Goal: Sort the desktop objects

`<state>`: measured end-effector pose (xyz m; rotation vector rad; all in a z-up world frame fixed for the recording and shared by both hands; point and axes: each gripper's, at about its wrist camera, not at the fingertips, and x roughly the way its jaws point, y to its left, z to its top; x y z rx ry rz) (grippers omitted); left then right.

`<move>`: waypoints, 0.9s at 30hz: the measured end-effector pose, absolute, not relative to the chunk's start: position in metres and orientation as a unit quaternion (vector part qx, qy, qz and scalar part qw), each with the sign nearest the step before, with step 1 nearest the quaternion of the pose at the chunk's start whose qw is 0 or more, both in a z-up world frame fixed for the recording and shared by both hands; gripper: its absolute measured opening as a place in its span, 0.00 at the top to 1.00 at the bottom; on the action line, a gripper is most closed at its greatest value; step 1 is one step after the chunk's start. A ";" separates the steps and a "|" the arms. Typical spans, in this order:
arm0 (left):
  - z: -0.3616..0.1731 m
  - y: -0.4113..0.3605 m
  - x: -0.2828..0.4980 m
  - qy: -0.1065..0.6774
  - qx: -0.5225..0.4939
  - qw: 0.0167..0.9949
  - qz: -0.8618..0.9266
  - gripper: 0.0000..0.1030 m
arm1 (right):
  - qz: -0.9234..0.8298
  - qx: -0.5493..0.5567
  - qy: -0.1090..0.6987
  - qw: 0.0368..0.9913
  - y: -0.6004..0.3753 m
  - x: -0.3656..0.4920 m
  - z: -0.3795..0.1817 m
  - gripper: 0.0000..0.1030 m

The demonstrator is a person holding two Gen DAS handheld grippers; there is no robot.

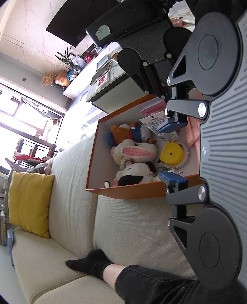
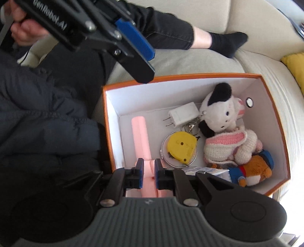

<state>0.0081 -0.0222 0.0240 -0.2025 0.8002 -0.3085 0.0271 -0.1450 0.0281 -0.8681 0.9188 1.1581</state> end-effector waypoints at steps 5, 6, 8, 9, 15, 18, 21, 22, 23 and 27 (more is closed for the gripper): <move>0.050 -0.036 0.010 0.320 -0.056 0.937 -0.132 0.49 | 0.417 -0.277 0.396 0.770 -0.165 0.029 0.061 0.85; 0.055 -0.039 0.011 0.307 -0.046 0.942 -0.128 0.47 | 0.389 -0.247 0.394 0.795 -0.174 0.032 0.070 0.80; 0.063 -0.044 0.011 0.285 -0.035 0.950 -0.120 0.43 | 0.349 -0.196 0.385 0.831 -0.182 0.033 0.081 0.77; 0.067 -0.047 0.011 0.272 -0.031 0.955 -0.117 0.42 | 0.330 -0.169 0.374 0.850 -0.186 0.034 0.084 0.73; 0.079 -0.068 -0.010 0.209 -0.001 0.971 -0.116 0.17 | 0.251 -0.090 0.296 0.917 -0.194 0.014 0.096 0.51; 0.074 -0.073 -0.015 0.203 0.002 0.974 -0.097 0.14 | 0.216 -0.084 0.281 0.931 -0.189 0.006 0.090 0.37; 0.058 -0.073 -0.014 0.205 0.012 0.978 -0.044 0.13 | 0.199 -0.072 0.301 0.930 -0.185 0.004 0.077 0.30; 0.053 -0.074 -0.014 0.211 0.015 0.977 -0.035 0.13 | 0.192 -0.067 0.313 0.928 -0.184 0.004 0.071 0.30; 0.045 -0.073 -0.013 0.224 0.018 0.974 -0.029 0.13 | 0.183 -0.065 0.326 0.925 -0.184 0.004 0.064 0.30; 0.021 -0.071 -0.015 0.274 0.008 0.961 -0.024 0.13 | 0.163 -0.066 0.360 0.916 -0.183 -0.001 0.041 0.25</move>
